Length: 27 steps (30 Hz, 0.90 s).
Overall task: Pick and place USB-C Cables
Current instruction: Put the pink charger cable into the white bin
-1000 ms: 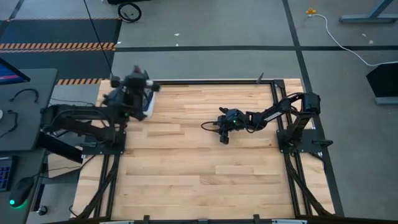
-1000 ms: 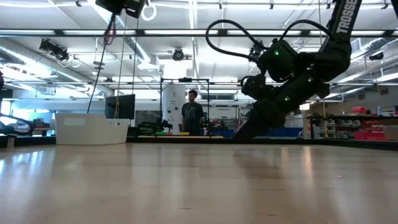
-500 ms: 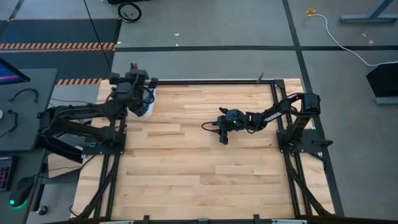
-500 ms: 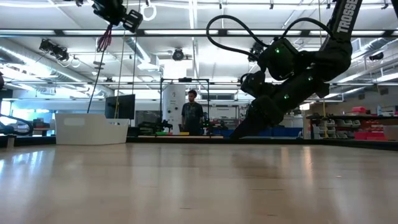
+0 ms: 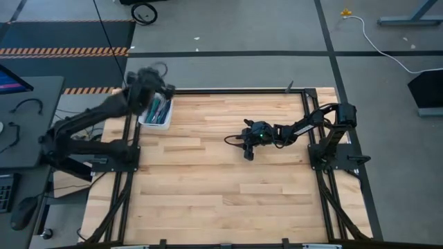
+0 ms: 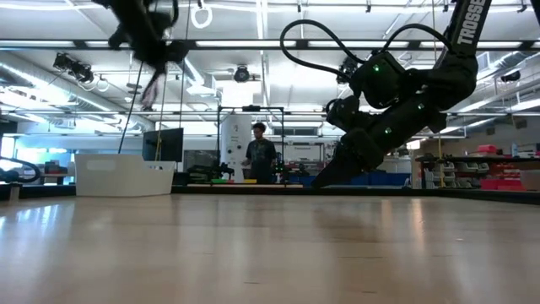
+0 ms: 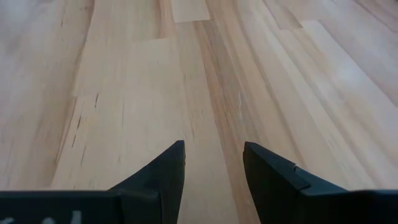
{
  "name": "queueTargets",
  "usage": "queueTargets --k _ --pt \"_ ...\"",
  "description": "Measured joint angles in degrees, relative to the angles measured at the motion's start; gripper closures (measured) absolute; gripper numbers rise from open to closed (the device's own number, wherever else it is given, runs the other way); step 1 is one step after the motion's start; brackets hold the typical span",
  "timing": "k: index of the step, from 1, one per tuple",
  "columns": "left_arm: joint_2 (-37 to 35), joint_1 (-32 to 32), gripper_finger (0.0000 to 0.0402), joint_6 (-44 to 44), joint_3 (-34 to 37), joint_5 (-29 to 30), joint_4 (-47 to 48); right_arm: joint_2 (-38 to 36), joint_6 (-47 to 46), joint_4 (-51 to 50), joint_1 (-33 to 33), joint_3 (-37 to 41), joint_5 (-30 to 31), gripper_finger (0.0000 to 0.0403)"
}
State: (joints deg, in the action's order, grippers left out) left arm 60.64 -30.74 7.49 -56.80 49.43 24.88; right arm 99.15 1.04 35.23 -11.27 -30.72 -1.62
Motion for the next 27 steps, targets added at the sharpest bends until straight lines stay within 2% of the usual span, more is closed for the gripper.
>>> queueTargets --k 2,4,8,10,15,20,24,27 --pt "2.03 -5.37 0.0388 7.62 -2.32 -3.75 9.36 0.00 0.00 0.03 0.00 -0.02 0.00 0.0235" --pt "3.61 -10.40 0.0388 12.92 -4.08 -10.80 14.81 0.00 0.00 0.28 0.00 -0.01 0.02 0.0235" --pt "7.20 -19.93 0.0388 18.85 -4.61 -29.67 18.13 0.00 0.02 0.32 0.00 0.00 0.02 0.0235" --pt "10.24 -22.90 0.0388 20.37 -4.53 -34.97 20.48 0.00 0.02 0.31 0.00 -0.02 0.02 0.0235" --pt "19.07 -24.65 0.0383 20.66 -4.47 -36.07 25.99 0.00 0.02 0.32 0.00 -0.01 0.02 0.0235" --pt "25.84 -24.31 0.0382 21.98 -4.49 -39.99 25.12 0.00 0.02 0.30 0.00 -0.01 0.02 0.0235" --pt "29.65 -24.27 0.0388 22.05 -4.49 -40.25 24.67 0.00 0.02 0.30 0.00 -0.02 0.02 0.0235" --pt "31.63 -24.29 0.0377 21.32 -4.49 -40.10 22.83 0.00 0.05 0.28 0.00 -0.01 0.02 0.0235"
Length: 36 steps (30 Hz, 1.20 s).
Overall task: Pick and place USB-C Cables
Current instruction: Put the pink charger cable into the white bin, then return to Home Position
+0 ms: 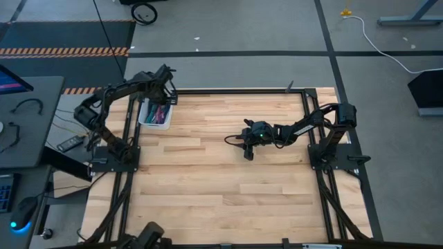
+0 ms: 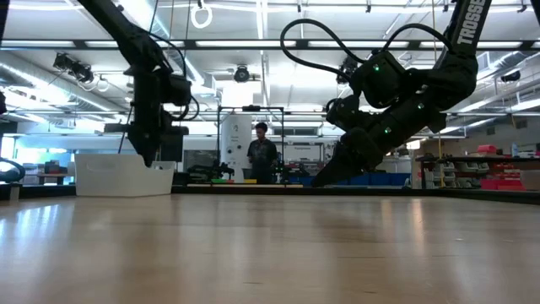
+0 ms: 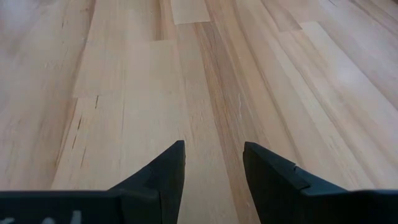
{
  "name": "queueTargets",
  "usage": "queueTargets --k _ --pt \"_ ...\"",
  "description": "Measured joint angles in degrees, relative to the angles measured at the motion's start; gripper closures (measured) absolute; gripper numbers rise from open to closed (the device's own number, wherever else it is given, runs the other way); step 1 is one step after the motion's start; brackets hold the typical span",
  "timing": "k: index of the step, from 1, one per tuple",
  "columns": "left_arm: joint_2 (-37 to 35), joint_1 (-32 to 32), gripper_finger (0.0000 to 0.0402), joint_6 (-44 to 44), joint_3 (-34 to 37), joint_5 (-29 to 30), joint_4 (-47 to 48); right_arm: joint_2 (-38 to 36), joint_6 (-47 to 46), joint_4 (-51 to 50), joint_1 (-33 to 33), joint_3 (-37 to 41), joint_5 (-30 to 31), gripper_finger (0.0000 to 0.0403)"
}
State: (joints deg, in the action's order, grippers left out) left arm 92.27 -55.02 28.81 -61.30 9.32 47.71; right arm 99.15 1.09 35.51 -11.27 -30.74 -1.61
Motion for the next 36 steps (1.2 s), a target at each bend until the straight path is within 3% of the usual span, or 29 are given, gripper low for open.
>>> queueTargets --k 11,16,22,30,36 --pt "2.66 1.31 0.0353 -0.89 0.00 -0.46 -2.65 0.00 0.13 -0.02 0.00 -0.01 0.00 0.0235" --pt "2.66 0.36 0.0299 -0.95 0.00 -4.06 0.61 0.00 0.13 -0.02 0.00 -0.01 0.00 0.0235" --pt "0.97 -1.07 0.0220 -2.66 -0.62 -4.04 7.44 0.00 0.15 -0.04 0.00 -0.01 0.00 0.0235" --pt "-9.09 3.48 0.0181 -6.35 -4.15 1.67 8.47 0.01 2.00 0.56 -0.10 2.23 0.01 0.0235" --pt "-21.69 16.04 0.0197 -8.57 4.03 6.18 -5.87 -0.64 -1.66 13.17 -1.43 11.17 -0.34 0.0235"
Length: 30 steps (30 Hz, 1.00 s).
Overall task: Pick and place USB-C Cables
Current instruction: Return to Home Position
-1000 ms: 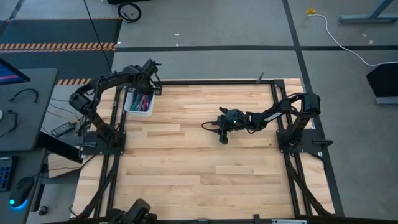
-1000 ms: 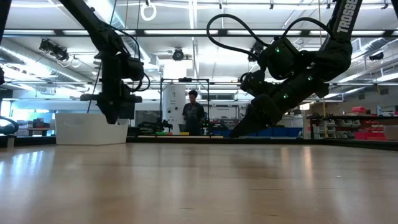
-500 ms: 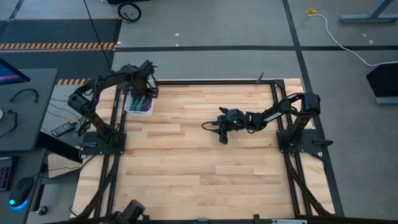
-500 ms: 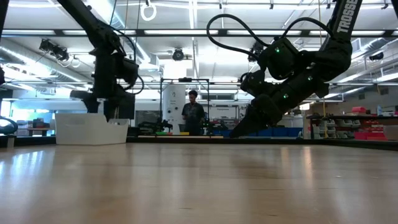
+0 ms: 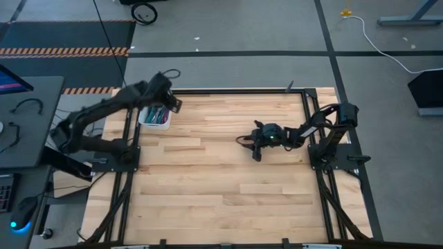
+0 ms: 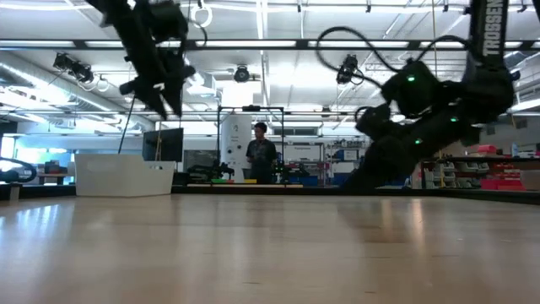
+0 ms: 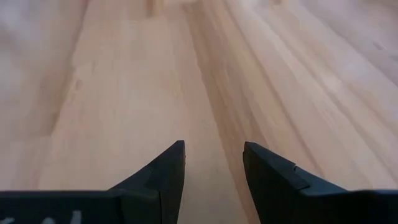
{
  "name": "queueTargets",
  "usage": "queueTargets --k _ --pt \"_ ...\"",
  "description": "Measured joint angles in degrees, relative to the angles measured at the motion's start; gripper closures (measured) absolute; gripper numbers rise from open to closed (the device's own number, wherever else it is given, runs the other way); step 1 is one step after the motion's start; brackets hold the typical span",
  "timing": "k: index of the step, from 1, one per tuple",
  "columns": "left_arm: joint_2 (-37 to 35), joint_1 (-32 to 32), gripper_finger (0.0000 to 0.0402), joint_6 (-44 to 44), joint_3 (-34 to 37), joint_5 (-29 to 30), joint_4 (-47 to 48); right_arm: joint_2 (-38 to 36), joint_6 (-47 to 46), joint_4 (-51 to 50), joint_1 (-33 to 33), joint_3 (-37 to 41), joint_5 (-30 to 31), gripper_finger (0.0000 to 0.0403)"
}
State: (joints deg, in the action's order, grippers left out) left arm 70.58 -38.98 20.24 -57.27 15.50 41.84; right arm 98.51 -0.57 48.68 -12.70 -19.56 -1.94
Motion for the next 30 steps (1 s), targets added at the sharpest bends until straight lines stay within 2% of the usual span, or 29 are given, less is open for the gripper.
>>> queueTargets --k 5,10,15,19,21,25,30 --pt "-8.52 8.18 0.0220 -0.48 10.90 -0.30 -17.82 -5.91 -4.87 10.20 -2.20 8.34 -6.38 0.0235" --pt "-13.02 12.44 0.0237 -0.56 19.68 -0.08 -30.65 -17.63 -12.93 11.72 -7.80 12.65 -15.93 0.0255" --pt "-13.44 13.27 0.0247 -0.33 23.06 0.68 -34.17 -29.65 -17.45 11.76 -18.46 13.00 -31.57 0.0319" --pt "-13.29 13.27 0.0253 -0.30 23.09 1.04 -34.54 -36.04 -19.21 10.44 -25.73 13.00 -39.77 0.0385" --pt "-13.29 13.27 0.0254 -0.32 23.09 1.07 -34.89 -38.39 -18.99 10.38 -27.41 14.13 -41.70 0.0395" --pt "-13.26 13.25 0.0257 -0.32 23.09 1.95 -34.83 -42.82 -19.97 11.71 -28.22 18.96 -40.80 0.0395" --pt "-13.26 13.45 0.0256 -0.35 23.09 2.30 -34.74 -47.92 -21.26 7.65 -27.64 19.25 -42.54 0.0398"
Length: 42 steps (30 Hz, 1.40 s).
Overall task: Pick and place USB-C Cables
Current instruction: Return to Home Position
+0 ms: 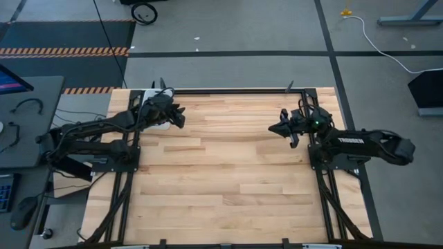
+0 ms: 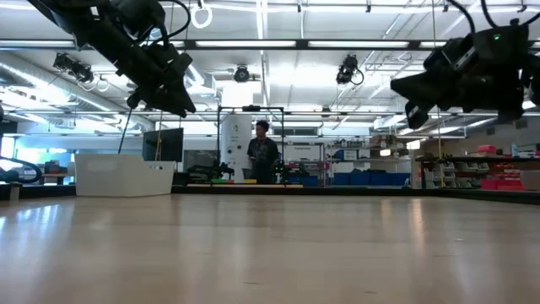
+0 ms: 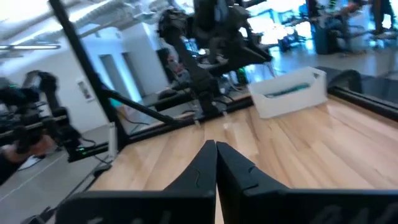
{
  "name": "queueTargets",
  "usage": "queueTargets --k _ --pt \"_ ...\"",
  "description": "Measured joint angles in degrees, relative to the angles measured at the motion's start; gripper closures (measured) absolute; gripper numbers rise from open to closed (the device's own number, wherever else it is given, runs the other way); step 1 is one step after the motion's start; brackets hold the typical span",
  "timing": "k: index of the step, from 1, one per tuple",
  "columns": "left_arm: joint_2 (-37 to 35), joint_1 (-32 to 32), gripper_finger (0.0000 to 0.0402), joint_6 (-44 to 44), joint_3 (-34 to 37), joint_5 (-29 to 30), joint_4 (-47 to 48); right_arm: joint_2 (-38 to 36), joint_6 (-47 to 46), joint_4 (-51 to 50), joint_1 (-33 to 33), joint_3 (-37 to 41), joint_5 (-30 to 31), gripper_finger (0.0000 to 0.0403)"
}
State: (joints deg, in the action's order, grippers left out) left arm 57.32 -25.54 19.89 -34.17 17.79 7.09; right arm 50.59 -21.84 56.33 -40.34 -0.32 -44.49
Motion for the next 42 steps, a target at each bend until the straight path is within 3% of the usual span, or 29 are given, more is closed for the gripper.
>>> queueTargets --k 5,13,20,27,30,37,42 --pt "0.00 0.18 0.0257 0.02 0.00 0.45 0.22 -5.56 -1.42 -0.13 -0.13 -0.02 -2.27 0.0400" --pt "0.00 1.09 0.0257 -0.01 0.00 0.47 0.24 -17.80 -8.39 -3.10 0.37 -0.02 -0.81 0.0401" --pt "0.02 1.09 0.0258 0.25 0.00 0.63 0.24 -26.73 -3.86 -22.68 12.12 -0.02 11.81 0.0402" --pt "0.02 1.09 0.0255 0.45 0.00 0.64 0.24 -34.35 -1.30 -31.61 24.21 -0.04 22.04 0.0402" --pt "0.02 1.09 0.0258 0.45 -0.02 0.64 0.40 -38.75 0.42 -39.29 26.60 -0.20 27.56 0.0402" --pt "0.02 1.09 0.0259 0.47 -0.02 0.64 1.17 -49.82 5.21 -58.59 29.97 -6.92 32.40 0.0402" --pt "0.04 1.11 0.0259 0.49 -0.02 0.74 1.40 -50.07 5.09 -61.39 33.32 -7.09 35.18 0.0403"
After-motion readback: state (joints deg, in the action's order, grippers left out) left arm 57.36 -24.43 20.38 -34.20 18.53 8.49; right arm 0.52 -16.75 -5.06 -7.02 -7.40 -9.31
